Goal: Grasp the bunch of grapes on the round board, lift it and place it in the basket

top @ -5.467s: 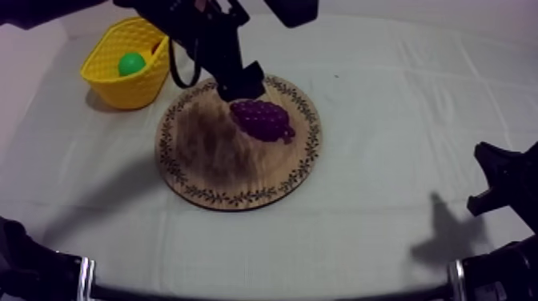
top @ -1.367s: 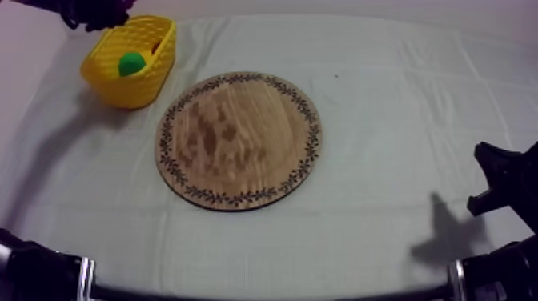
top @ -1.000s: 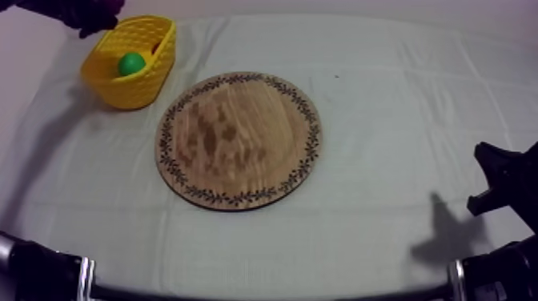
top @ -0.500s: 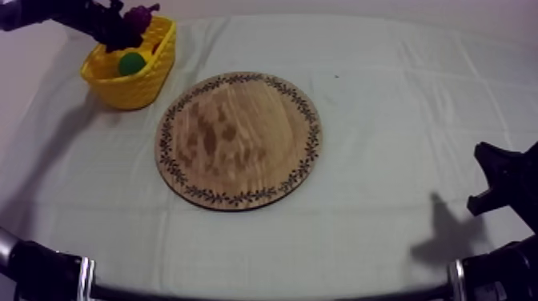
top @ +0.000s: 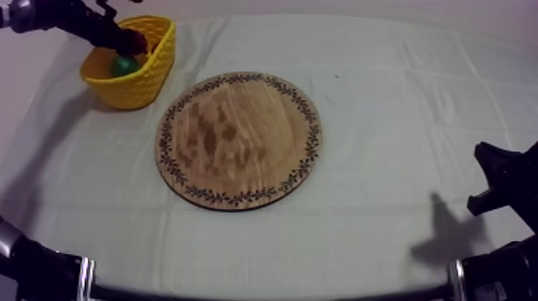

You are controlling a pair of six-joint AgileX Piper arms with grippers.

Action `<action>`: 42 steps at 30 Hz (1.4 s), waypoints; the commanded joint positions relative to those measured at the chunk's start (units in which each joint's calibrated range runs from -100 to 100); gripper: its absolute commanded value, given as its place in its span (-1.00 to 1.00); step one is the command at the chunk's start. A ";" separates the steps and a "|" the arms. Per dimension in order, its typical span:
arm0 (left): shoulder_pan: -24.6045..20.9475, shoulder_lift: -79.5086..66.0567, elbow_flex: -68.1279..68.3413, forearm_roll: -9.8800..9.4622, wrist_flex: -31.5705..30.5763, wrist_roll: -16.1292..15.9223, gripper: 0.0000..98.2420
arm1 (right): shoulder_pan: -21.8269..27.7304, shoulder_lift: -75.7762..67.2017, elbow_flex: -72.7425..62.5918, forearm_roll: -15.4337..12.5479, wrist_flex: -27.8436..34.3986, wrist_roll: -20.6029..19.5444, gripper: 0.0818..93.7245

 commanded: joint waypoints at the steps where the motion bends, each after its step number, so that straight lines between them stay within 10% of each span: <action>1: -0.33 -0.37 -0.07 0.07 -0.05 0.51 0.88 | 0.02 -0.01 -0.03 0.01 -0.03 0.02 -0.99; 19: -1.16 -23.98 9.65 3.72 2.97 3.36 -0.02 | 0.02 -0.01 -0.03 0.01 -0.03 0.02 -0.99; 28: -0.26 -44.34 22.47 3.81 2.41 5.01 -0.85 | 0.02 -0.01 -0.03 0.01 -0.03 0.02 -0.99; 38: -0.66 -67.00 38.71 3.05 1.73 7.85 -1.00 | 0.02 -0.01 -0.03 0.01 -0.03 -0.02 -0.99; 42: -0.52 -77.54 47.30 -1.16 2.24 10.56 -1.00 | 0.02 -0.01 -0.03 0.01 -0.03 -0.02 -0.99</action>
